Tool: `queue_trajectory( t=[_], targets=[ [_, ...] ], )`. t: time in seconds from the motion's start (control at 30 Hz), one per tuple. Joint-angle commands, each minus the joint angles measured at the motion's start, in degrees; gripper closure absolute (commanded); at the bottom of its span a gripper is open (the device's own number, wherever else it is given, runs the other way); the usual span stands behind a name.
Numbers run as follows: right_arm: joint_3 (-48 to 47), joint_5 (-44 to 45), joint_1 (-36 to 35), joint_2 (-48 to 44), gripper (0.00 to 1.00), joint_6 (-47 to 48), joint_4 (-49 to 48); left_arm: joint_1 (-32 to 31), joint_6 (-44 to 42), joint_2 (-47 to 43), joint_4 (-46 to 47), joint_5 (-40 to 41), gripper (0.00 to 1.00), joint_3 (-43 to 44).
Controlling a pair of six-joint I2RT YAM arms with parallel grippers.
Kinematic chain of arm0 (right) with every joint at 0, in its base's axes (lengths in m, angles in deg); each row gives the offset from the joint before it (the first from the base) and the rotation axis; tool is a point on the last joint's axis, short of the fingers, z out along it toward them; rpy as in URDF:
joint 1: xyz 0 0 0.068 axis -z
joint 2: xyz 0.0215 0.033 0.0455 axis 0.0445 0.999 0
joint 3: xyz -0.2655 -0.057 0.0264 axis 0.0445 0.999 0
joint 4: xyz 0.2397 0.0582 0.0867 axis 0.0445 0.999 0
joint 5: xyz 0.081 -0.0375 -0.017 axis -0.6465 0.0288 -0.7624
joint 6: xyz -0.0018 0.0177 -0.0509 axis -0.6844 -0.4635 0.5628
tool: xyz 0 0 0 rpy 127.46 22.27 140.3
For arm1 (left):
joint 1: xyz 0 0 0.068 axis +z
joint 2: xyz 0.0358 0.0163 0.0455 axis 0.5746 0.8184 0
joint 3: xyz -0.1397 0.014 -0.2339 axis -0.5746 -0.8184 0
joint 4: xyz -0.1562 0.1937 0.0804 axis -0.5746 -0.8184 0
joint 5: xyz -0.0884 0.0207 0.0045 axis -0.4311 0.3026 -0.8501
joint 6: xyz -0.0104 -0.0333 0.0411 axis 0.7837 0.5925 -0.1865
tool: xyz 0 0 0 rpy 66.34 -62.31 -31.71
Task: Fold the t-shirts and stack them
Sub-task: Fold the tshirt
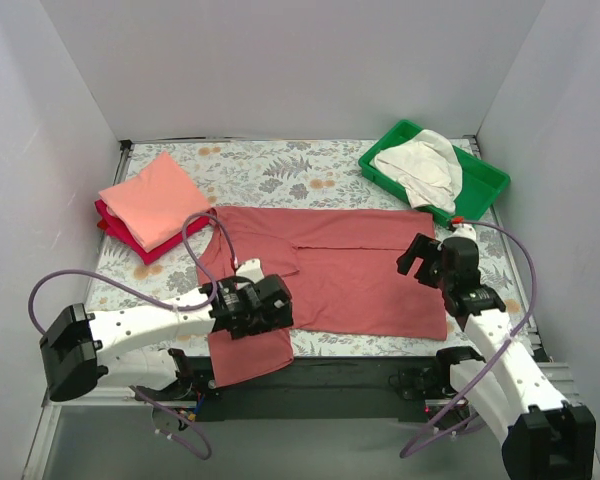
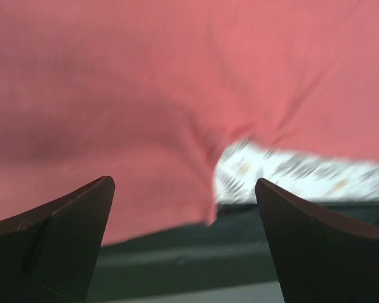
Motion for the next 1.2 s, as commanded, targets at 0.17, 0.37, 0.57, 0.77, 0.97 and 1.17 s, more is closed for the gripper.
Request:
queue_trajectory(
  t=[0.17, 0.37, 0.57, 0.77, 0.97, 1.17],
  targets=[
    [8.4, 1.1, 0.4, -12.2, 0.02, -4.9, -2.9, -14.6, 19.8, -5.0, -18.8, -3.9, 0.13, -5.0],
    [8.3, 0.3, 0.4, -7.9, 0.02, -4.3, -2.8, -16.1, 19.5, -8.4, -14.3, -11.1, 0.24, -10.4],
    [8.4, 0.5, 0.5, -7.2, 0.02, -4.2, -2.8, -16.5, 20.2, -5.2, -13.7, -11.7, 0.34, -11.4],
    [8.2, 1.0, 0.5, -8.8, 0.03, -4.2, -1.8, -16.5, 20.7, -3.8, -11.2, -12.0, 0.47, -13.6],
    [7.7, 2.8, 0.4, -11.1, 0.03, -5.0, 0.8, -16.5, 20.4, -4.2, -8.6, -14.5, 0.53, -16.7],
    [6.0, 3.9, 0.5, -11.8, 0.04, -5.8, 5.0, -16.5, 19.3, -4.1, -8.6, -14.1, 0.68, -16.5]
  ],
)
